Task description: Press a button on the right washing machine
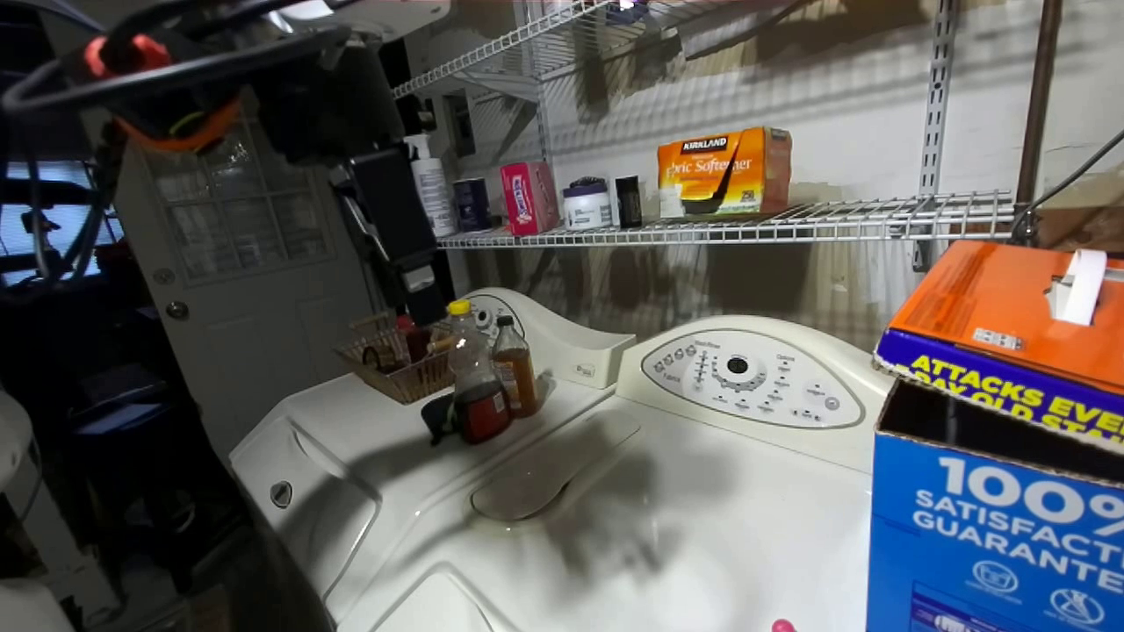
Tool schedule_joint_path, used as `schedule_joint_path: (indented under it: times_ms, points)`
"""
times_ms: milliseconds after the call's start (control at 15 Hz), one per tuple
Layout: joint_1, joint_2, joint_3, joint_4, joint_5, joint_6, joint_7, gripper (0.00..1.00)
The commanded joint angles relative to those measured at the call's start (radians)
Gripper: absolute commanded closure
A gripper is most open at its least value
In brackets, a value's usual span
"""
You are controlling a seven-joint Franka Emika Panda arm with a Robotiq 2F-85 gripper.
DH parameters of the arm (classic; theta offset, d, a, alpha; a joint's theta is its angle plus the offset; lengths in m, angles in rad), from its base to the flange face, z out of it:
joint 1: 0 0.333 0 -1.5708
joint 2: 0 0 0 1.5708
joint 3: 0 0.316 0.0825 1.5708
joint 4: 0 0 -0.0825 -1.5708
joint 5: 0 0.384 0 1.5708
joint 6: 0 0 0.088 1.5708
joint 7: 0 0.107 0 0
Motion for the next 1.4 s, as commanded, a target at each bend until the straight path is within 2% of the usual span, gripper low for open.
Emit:
schedule_joint_path:
  times_ms: [0,333,600,800,1067,1133,1200,1333]
  points:
    - [0.027,0.015,0.025,0.001,-0.011,0.02,-0.009,0.0]
    - [0.116,0.113,0.081,0.026,-0.002,0.064,-0.026,0.0]
    - [0.171,0.243,0.071,0.077,0.033,0.166,-0.059,0.0]
    - [0.179,0.36,0.052,0.124,0.049,0.288,-0.096,0.0]
    - [0.185,0.519,0.039,0.208,0.127,0.36,-0.144,0.0]
    - [0.188,0.557,0.038,0.23,0.158,0.383,-0.159,0.25]
    - [0.186,0.591,0.042,0.248,0.176,0.409,-0.169,0.28]
    - [0.179,0.663,0.049,0.289,0.211,0.474,-0.192,0.41]
